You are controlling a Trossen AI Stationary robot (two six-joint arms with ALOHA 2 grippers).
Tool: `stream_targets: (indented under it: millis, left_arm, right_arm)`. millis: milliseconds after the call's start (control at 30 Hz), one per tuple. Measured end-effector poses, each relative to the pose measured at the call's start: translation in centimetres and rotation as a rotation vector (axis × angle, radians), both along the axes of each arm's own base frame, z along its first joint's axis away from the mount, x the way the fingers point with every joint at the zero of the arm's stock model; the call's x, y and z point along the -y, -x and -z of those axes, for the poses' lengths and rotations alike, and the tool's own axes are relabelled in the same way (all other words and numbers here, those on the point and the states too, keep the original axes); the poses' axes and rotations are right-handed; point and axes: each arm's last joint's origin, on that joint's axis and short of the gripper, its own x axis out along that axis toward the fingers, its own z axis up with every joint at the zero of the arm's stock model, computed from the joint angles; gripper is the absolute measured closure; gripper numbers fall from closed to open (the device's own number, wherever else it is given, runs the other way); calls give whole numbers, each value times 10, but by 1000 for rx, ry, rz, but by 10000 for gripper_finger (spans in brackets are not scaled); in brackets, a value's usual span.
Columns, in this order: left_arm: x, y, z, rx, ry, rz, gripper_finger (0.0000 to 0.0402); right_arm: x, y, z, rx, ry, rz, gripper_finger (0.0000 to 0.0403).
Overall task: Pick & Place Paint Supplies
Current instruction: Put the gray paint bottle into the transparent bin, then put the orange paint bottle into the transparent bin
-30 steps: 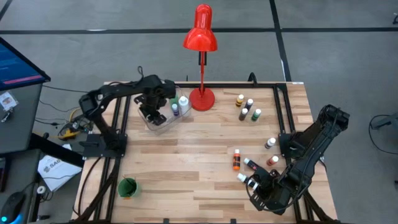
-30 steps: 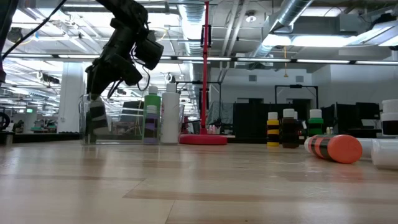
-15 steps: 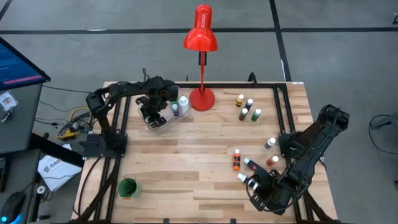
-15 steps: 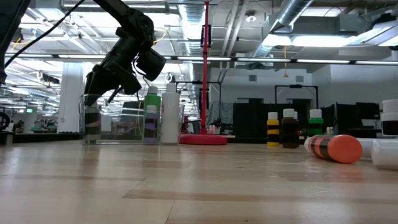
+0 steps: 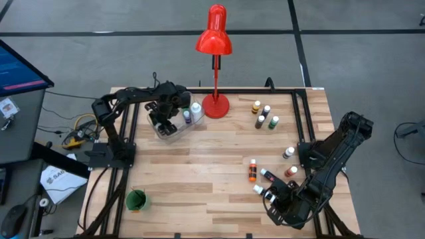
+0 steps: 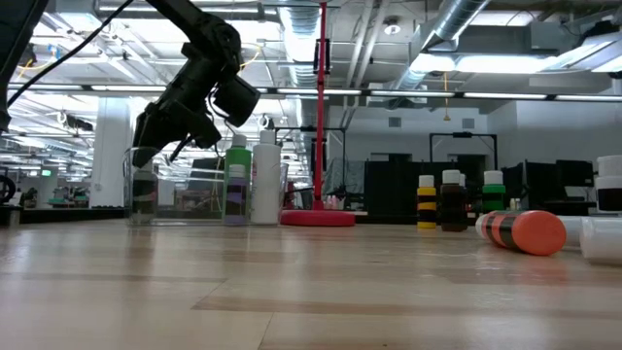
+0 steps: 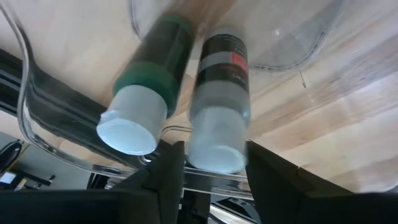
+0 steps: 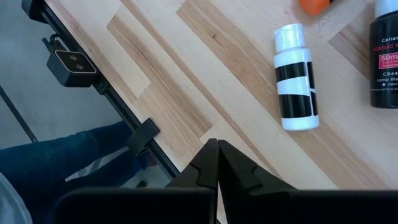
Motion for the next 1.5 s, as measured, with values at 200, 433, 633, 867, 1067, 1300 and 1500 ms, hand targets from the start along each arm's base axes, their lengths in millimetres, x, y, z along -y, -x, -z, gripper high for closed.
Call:
stream_targets:
  millis: [200, 433, 633, 867, 1067, 1300, 1500]
  left_arm:
    - [0, 0, 0, 0, -1, 1, 230]
    - [8, -5, -16, 57, -14, 39, 234]
    - [19, -2, -56, 201, -97, 63, 229]
    - [53, -11, -125, 811, -195, 119, 233]
    - [95, -35, -183, 1434, -332, 357, 228]
    - [120, -97, -178, 1713, -377, 505, 199]
    - [130, -114, -166, 1745, -281, 474, 194]
  right_arm:
    - [0, 0, 0, 0, 0, 0, 403]
    - [0, 0, 0, 2, 7, -15, 403]
    - [0, 0, 0, 3, 10, -22, 403]
    - [0, 0, 0, 2, 11, -24, 403]
    - [0, 0, 0, 0, 9, -17, 403]
    - [8, -1, 2, -41, 29, 60, 403]
    - [54, -15, 6, -167, 209, 327, 403]
